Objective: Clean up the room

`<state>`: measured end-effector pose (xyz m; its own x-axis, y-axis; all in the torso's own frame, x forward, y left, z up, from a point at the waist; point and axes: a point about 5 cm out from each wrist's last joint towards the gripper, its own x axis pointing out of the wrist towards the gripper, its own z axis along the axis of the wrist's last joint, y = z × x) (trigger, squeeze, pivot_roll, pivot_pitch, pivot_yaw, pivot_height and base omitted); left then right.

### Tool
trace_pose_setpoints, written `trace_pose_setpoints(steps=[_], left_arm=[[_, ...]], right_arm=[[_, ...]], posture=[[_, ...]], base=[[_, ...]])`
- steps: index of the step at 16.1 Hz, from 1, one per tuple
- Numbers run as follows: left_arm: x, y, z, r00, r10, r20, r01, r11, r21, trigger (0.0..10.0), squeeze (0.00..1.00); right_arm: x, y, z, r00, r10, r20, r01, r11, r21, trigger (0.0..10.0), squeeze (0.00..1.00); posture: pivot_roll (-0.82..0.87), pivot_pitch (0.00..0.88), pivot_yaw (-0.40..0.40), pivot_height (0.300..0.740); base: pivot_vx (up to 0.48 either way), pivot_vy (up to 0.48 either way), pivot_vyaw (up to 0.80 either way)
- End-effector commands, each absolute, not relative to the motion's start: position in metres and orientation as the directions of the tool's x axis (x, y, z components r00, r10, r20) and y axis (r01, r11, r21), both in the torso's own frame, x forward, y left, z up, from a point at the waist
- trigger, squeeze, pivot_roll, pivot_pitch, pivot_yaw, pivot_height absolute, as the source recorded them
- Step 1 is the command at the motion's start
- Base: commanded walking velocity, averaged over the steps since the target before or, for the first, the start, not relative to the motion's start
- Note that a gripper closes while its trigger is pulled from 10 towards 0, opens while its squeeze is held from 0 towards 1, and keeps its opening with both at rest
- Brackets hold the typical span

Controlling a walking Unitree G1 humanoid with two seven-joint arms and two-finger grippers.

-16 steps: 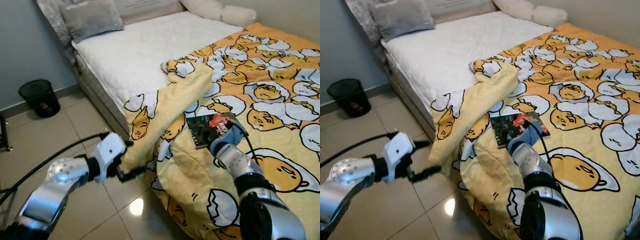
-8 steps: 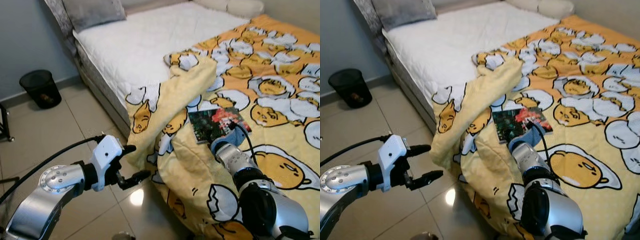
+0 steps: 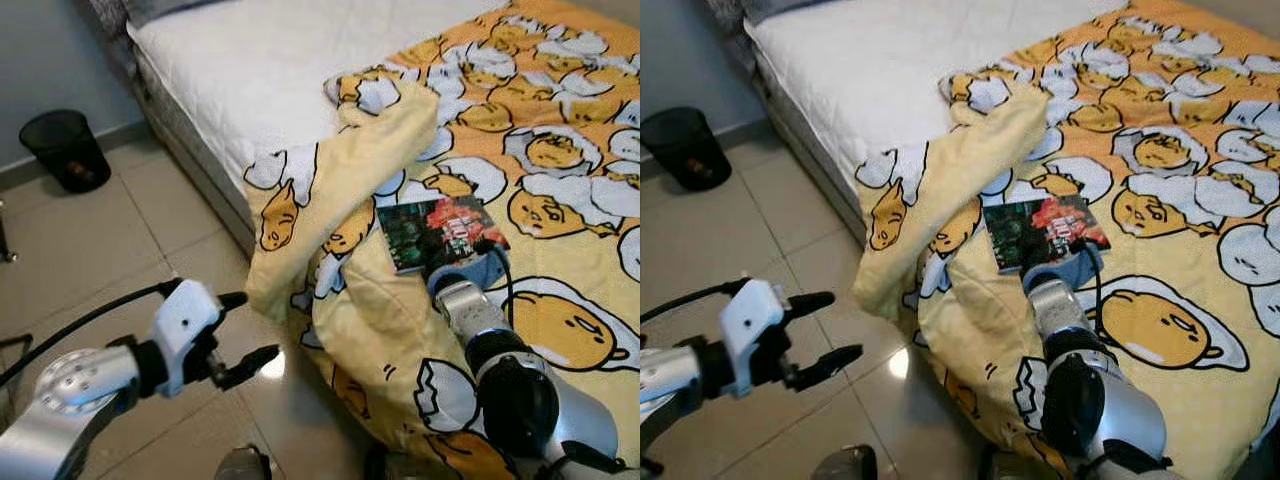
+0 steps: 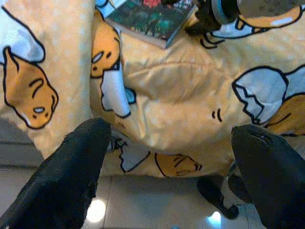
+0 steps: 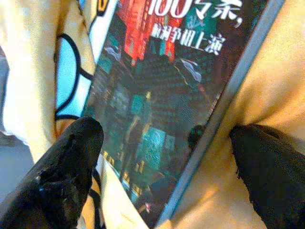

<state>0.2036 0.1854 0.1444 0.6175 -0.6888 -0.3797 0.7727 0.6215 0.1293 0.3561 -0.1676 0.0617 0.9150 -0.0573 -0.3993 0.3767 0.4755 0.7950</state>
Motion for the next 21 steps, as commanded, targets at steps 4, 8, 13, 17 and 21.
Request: trace_pose_setpoints(steps=[4, 8, 13, 17, 21], left_arm=[[0.197, 0.187, 0.15, 0.619, -0.685, -0.386, 0.772, 0.62, 0.139, 10.0, 0.0], [0.194, 0.188, 0.149, 0.614, -0.685, -0.392, 0.776, 0.616, 0.137, 10.0, 0.0], [0.193, 0.185, 0.144, 0.607, -0.683, -0.406, 0.781, 0.606, 0.149, 10.0, 0.0], [0.192, 0.186, 0.144, 0.609, -0.678, -0.411, 0.78, 0.605, 0.158, 10.0, 0.0], [0.193, 0.187, 0.145, 0.614, -0.676, -0.407, 0.778, 0.607, 0.165, 10.0, 0.0]], right_arm=[[0.362, -0.162, 0.071, 0.95, -0.028, -0.311, 0.293, 0.422, 0.858, 10.0, 0.0], [0.363, -0.153, 0.073, 0.964, 0.038, -0.262, 0.224, 0.41, 0.884, 10.0, 0.0], [0.344, -0.145, 0.044, 0.91, 0.104, -0.402, 0.265, 0.601, 0.754, 10.0, 0.0], [0.356, -0.156, 0.062, 0.957, 0.011, -0.29, 0.269, 0.341, 0.901, 10.0, 0.0], [0.368, -0.164, 0.083, 0.978, -0.057, -0.2, 0.206, 0.152, 0.967, 10.0, 0.0]], posture=[[0.18, 0.231, 0.009, 0.74], [0.18, 0.229, 0.007, 0.74], [0.18, 0.203, 0.0, 0.74], [0.18, 0.195, 0.007, 0.74], [0.18, 0.185, 0.013, 0.74]], base=[[0.0, 0.0, 0.0], [0.0, 0.0, 0.0], [0.0, 0.0, 0.0], [0.0, 0.0, 0.0], [0.0, 0.0, 0.0]])
